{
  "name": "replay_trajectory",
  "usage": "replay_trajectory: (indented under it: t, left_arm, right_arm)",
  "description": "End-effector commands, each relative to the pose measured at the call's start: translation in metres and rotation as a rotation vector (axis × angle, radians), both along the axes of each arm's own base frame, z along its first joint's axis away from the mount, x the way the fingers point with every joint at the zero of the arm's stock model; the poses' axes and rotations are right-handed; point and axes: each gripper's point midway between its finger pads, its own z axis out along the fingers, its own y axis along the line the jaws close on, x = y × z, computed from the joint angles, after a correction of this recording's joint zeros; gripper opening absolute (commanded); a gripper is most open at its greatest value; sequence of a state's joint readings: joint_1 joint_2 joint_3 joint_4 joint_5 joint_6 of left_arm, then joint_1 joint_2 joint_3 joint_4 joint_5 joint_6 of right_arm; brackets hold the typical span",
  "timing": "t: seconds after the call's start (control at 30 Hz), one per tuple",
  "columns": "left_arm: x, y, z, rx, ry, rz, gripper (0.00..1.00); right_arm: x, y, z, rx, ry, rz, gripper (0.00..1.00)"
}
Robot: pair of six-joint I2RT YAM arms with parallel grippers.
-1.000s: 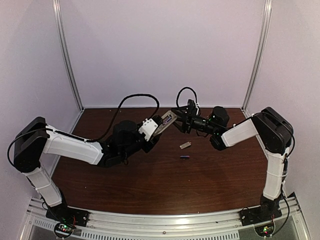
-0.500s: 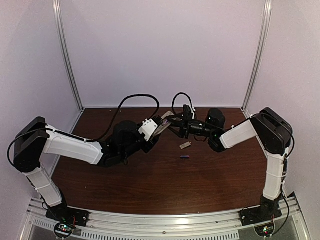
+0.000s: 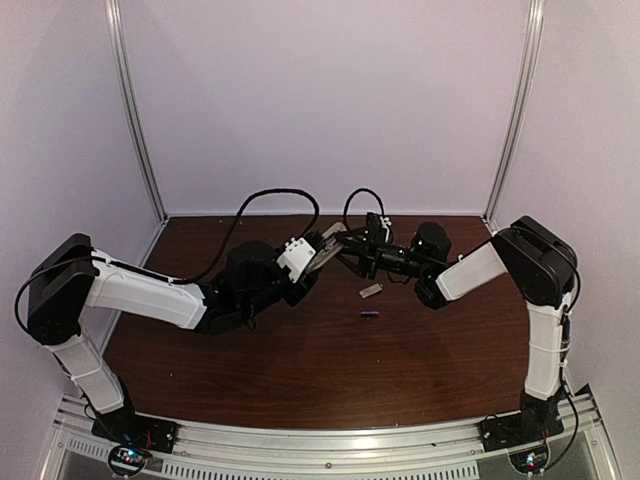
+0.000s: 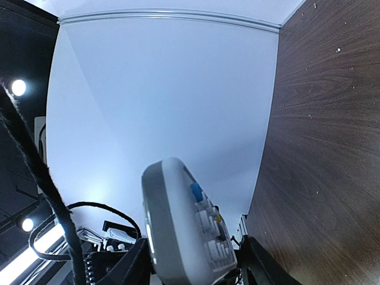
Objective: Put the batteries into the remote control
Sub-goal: Load the battery into the battery compartment.
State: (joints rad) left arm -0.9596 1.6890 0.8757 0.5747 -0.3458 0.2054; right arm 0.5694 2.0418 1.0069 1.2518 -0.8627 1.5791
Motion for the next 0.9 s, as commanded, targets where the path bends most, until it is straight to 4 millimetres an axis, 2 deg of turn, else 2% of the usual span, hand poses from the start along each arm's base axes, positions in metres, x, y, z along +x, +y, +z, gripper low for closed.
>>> replay_trajectory:
  t: [0.0, 0.13, 0.27, 0.63, 0.87]
  left_arm:
    - [0.004, -0.003, 0.032, -0.067, -0.068, 0.008, 0.0]
    - [0.003, -0.003, 0.032, -0.064, -0.071, 0.007, 0.0]
    - [0.003, -0.003, 0.03, -0.059, -0.07, 0.005, 0.0]
    - [0.004, -0.004, 0.03, -0.057, -0.075, 0.005, 0.0]
    - [0.006, -0.005, 0.029, -0.046, -0.081, 0.008, 0.0]
  right_arm:
    - [0.003, 0.0, 0.002, 0.02, -0.001, -0.006, 0.51]
    - [0.005, -0.005, 0.007, 0.088, 0.026, -0.009, 0.48]
    - [0.006, -0.008, 0.015, 0.145, 0.023, -0.011, 0.5]
    - [0.011, -0.009, 0.01, 0.14, 0.05, -0.024, 0.46]
    - [0.013, -0.003, 0.004, 0.03, 0.0, -0.029, 0.48]
